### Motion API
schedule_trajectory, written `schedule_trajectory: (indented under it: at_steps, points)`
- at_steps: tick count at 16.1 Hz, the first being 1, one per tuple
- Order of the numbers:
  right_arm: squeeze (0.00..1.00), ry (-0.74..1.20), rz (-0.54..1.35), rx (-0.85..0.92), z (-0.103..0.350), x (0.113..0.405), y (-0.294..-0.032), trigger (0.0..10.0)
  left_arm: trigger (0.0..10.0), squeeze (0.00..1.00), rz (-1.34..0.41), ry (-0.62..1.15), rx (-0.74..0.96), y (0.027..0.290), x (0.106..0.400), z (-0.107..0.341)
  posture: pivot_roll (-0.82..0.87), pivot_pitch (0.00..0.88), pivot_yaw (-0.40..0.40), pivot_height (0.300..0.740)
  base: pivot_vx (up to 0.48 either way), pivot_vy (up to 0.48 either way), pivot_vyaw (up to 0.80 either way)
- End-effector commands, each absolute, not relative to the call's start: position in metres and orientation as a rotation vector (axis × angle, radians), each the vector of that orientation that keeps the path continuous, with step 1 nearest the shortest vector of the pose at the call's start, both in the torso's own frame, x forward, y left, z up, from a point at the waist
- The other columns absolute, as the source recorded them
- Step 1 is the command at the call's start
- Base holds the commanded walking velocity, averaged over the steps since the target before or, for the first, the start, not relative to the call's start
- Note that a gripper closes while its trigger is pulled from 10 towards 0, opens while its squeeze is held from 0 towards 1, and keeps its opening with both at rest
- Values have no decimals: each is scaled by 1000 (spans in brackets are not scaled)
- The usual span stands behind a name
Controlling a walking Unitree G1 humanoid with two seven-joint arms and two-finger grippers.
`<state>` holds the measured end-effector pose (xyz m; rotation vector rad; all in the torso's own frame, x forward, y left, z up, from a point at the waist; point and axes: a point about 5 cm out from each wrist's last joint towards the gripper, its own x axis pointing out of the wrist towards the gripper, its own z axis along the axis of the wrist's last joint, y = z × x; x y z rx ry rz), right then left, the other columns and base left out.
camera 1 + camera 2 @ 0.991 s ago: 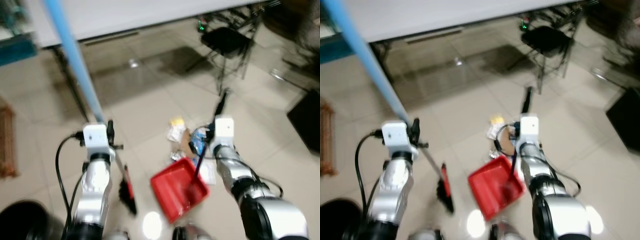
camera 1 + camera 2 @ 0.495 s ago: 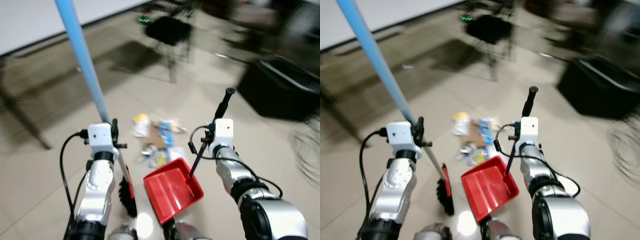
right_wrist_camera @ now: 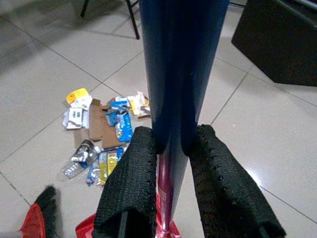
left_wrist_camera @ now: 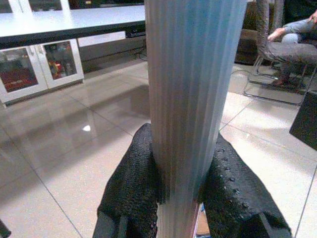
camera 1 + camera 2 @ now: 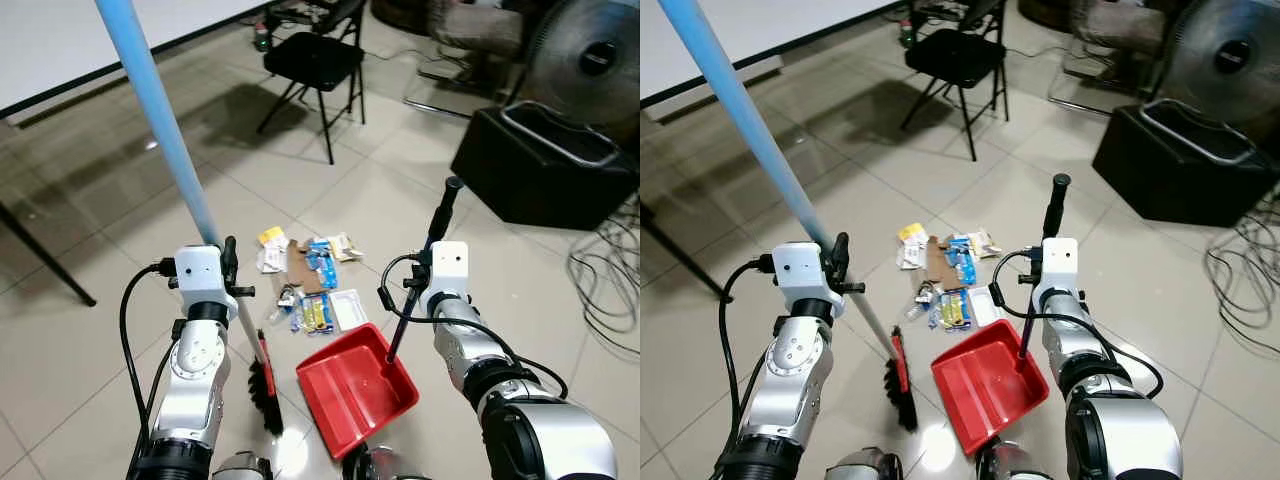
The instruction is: Sweep floor
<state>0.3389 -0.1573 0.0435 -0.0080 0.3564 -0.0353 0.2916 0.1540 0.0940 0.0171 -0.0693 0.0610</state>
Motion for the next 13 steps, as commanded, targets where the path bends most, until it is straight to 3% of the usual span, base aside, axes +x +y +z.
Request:
schedule_trajectory:
  at_steps: [1, 13]
  points:
    - [0, 310, -40, -2, 53, 344, -157, 10000, 10000, 0, 35, -100, 20, 150, 297, 103, 63, 140, -8, 740, 0, 0, 0]
    - [0, 331, -215, -23, 47, 337, -183, 10000, 10000, 0, 29, -95, 49, 155, 302, 105, 52, 140, 26, 740, 0, 0, 0]
